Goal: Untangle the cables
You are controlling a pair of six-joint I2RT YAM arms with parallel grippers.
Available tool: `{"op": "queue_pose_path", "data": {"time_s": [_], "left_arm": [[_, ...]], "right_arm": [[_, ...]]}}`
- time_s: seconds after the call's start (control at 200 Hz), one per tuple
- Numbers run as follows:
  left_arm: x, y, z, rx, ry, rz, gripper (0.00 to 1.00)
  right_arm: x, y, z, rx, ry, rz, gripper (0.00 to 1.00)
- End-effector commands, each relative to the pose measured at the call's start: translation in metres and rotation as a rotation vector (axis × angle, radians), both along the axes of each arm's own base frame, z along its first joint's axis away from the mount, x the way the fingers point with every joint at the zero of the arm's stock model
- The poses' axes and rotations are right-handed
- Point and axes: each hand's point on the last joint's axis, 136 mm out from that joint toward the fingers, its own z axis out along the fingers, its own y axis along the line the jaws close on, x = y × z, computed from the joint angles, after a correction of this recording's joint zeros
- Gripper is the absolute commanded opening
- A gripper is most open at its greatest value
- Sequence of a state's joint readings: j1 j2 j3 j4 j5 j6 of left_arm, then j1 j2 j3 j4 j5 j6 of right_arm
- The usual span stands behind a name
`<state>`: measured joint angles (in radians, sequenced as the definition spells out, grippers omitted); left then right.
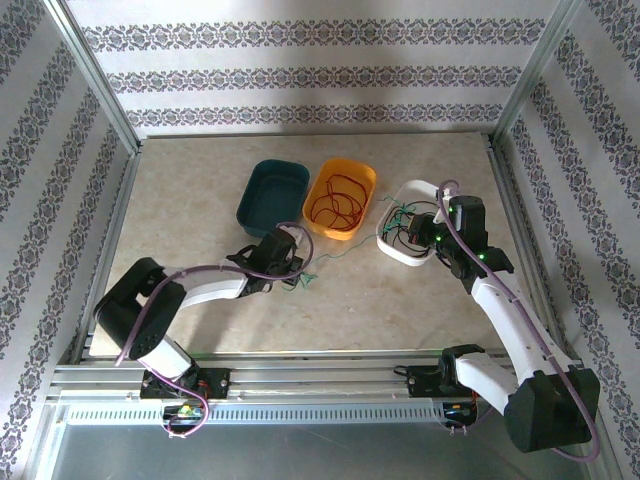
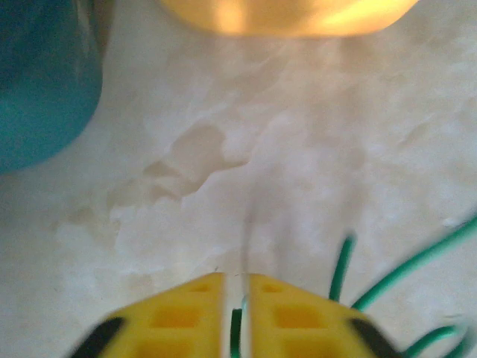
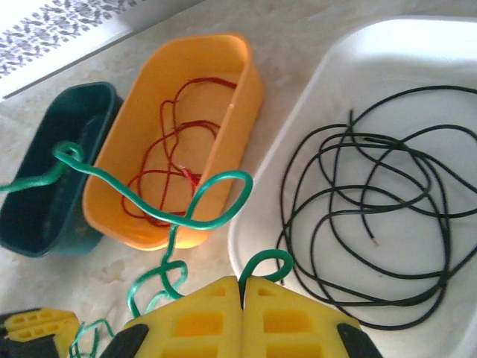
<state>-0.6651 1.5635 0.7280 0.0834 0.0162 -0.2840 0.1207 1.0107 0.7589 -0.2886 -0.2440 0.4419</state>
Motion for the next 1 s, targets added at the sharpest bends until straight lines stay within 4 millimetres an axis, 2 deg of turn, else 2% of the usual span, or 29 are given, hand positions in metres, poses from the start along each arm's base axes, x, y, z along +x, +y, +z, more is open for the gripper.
{"op": "queue_pose_path", "data": {"time_s": [0.0,0.16,0.29,0.38,0.47,0.645,0.839,0.994], "left_arm": [[-0.010,-0.014,0.028,-0.025,-0.045,-0.107,0.35],[-0.005,-0.034,0.078,-0.132,-0.139,-0.179,0.63],[-0.010,-0.052,0.098,-0.190,-0.149,-0.264,0.72],[-0.014,-0.064,0.105,-0.220,-0.150,-0.312,0.71],[-0.019,-0.078,0.115,-0.248,-0.162,-0.364,0.62],[-0.017,-0.101,0.126,-0.276,-0.202,-0.414,0.61],[-0.005,-0.111,0.130,-0.288,-0.228,-0.415,0.58],[0.002,-0.107,0.142,-0.323,-0.257,-0.368,0.56]], "right_arm": [[0.004,0.027,0.026,0.052,-0.074,0.112,0.00],[-0.004,0.056,0.018,0.064,-0.039,0.221,0.00],[-0.009,0.076,0.012,0.073,-0.018,0.289,0.00],[-0.011,0.087,0.007,0.069,0.002,0.323,0.00],[-0.013,0.098,0.004,0.071,0.015,0.351,0.00],[-0.017,0.118,0.003,0.086,0.031,0.414,0.00],[-0.023,0.131,0.004,0.104,0.047,0.478,0.01],[-0.027,0.131,0.001,0.073,0.054,0.497,0.01]]}}
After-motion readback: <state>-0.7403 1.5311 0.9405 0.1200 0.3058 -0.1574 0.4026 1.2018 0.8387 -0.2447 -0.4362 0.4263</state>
